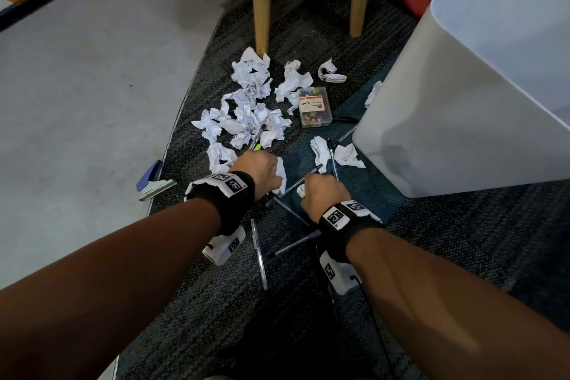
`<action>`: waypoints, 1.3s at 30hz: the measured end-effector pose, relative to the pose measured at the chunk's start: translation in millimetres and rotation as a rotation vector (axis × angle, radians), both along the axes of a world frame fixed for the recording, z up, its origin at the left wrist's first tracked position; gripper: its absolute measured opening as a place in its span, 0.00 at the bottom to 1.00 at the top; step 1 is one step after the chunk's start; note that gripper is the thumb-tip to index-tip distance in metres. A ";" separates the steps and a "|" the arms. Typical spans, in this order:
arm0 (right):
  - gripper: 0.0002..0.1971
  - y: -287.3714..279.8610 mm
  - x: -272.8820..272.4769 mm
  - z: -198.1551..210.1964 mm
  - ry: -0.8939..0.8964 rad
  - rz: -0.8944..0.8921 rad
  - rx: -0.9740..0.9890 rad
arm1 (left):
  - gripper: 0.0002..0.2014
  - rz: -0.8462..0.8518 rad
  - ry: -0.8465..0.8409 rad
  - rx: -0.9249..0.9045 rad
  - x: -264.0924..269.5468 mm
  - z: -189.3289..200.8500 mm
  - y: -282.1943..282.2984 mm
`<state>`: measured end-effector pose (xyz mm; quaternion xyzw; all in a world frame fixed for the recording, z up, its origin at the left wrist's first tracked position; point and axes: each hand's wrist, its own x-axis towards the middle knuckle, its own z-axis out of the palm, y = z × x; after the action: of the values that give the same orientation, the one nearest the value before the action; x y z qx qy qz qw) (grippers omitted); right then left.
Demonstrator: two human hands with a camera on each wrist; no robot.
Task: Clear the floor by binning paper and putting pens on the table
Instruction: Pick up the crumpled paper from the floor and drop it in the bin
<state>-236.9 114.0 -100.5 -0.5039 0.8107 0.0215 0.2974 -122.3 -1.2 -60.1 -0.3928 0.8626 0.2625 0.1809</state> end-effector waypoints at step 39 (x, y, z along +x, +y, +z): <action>0.04 35.1 -73.8 227.4 -0.297 -0.500 -0.989 | 0.09 -0.010 0.662 0.077 -91.7 215.3 -4.1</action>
<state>-310.7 149.0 126.9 -0.3738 0.7682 -0.5024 0.1332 -214.0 -5.3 155.2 -0.2748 0.8661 0.4071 -0.0930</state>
